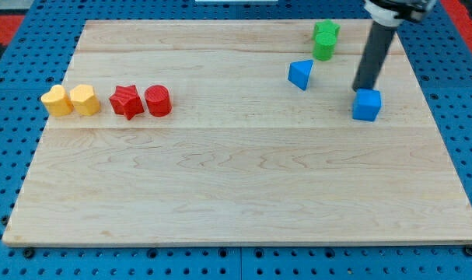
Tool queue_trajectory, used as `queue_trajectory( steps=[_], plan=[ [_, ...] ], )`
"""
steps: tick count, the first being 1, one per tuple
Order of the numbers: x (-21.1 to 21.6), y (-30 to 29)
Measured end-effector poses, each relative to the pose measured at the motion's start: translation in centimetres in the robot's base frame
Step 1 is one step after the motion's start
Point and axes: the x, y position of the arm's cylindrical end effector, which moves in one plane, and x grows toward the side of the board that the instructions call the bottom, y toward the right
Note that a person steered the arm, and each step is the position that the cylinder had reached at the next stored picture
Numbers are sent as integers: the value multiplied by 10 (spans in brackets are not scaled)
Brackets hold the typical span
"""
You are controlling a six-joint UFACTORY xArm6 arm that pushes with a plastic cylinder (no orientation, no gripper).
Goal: Move the blue triangle to the blue cube
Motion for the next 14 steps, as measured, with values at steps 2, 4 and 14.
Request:
queue_trajectory(
  steps=[2,4,14],
  plan=[
    [-60,2],
    [-70,-111],
    [58,-95]
  ],
)
